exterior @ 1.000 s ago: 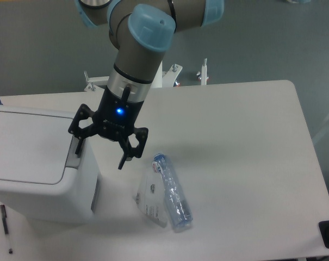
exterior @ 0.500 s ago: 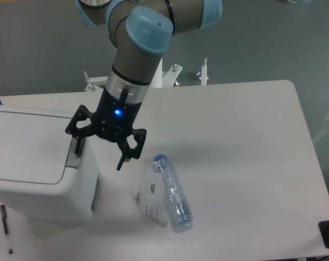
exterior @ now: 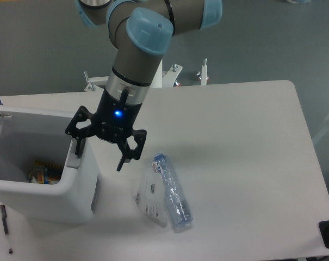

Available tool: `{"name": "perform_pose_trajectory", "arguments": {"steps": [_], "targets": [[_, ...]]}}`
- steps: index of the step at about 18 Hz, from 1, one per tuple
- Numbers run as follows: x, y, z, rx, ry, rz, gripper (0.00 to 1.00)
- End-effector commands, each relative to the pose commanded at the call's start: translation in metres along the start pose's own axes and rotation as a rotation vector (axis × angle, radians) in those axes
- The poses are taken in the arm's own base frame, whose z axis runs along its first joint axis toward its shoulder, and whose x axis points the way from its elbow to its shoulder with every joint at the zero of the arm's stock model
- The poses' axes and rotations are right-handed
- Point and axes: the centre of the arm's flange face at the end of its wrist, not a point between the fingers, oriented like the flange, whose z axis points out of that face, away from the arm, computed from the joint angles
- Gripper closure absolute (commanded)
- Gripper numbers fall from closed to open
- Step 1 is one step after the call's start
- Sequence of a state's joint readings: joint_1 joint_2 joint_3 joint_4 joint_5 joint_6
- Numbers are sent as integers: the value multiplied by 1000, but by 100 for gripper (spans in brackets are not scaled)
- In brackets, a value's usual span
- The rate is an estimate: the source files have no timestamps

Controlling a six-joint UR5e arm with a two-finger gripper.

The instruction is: Open the trash can

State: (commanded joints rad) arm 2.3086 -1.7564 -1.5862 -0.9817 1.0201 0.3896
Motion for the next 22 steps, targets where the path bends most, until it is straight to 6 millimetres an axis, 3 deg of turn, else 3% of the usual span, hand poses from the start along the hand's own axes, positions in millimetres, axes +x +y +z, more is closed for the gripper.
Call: {"name": "perform_pose_trajectory", "arguments": {"steps": [7, 13, 16, 19, 22], "targets": [[-6, -10, -15, 36, -25, 22, 0], [-94, 4, -52, 85, -120, -13, 0], [-159, 17, -54, 73, -153, -4, 0], [-211, 28, -58, 23, -227, 48, 0], [-249, 43, -49, -150, -355, 163, 0]]}}
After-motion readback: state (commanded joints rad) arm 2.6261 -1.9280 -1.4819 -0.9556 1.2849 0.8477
